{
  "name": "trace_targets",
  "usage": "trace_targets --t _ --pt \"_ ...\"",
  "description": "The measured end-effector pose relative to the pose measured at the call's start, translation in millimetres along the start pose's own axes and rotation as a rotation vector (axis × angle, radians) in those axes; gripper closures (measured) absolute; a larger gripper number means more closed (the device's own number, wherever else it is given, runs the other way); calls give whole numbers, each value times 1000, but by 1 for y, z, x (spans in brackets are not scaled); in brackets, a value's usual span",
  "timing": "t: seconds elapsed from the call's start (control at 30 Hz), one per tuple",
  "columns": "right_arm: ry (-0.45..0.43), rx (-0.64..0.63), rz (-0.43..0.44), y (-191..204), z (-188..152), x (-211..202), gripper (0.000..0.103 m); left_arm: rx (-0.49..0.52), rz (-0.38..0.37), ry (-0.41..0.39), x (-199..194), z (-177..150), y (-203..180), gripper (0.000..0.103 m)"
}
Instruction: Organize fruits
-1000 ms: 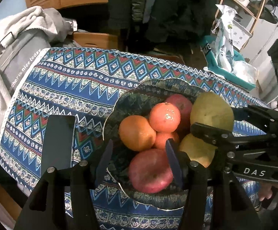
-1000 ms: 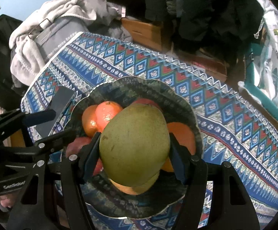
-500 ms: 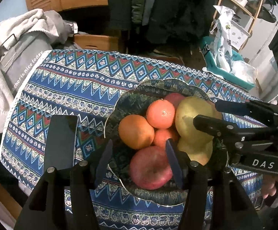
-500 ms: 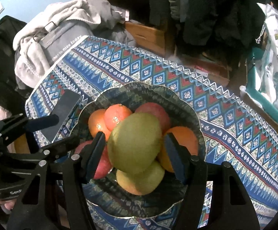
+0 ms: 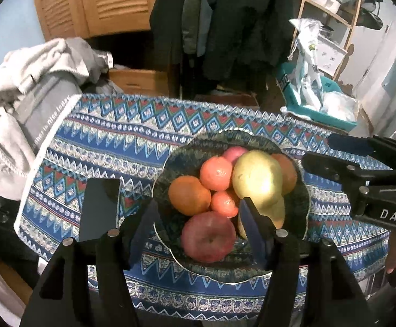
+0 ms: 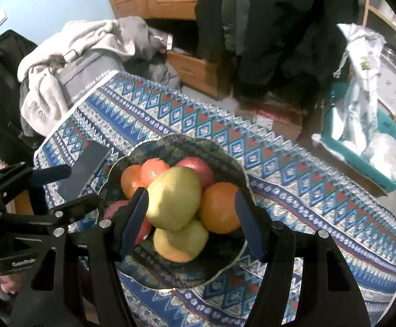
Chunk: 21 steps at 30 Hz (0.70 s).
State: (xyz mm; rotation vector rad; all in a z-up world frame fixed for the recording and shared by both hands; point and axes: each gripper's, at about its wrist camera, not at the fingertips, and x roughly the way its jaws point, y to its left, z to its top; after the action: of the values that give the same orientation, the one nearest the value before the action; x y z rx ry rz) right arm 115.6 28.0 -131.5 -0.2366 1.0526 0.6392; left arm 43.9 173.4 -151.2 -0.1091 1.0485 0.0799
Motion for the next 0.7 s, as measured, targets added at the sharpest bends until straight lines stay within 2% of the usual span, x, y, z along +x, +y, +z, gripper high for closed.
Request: trace_targets --t 0.13,0.47,0.7 --pt "-37 18 -16 -5 0 -24 36 6 7 -34 -19 3 -6 34" --pt "-144 27 -89 -11 -4 -91 26 31 46 -149 -69 14 -23 22" --pt "-235 13 -144 -8 -9 -135 22 44 42 -215 -104 18 -37 19"
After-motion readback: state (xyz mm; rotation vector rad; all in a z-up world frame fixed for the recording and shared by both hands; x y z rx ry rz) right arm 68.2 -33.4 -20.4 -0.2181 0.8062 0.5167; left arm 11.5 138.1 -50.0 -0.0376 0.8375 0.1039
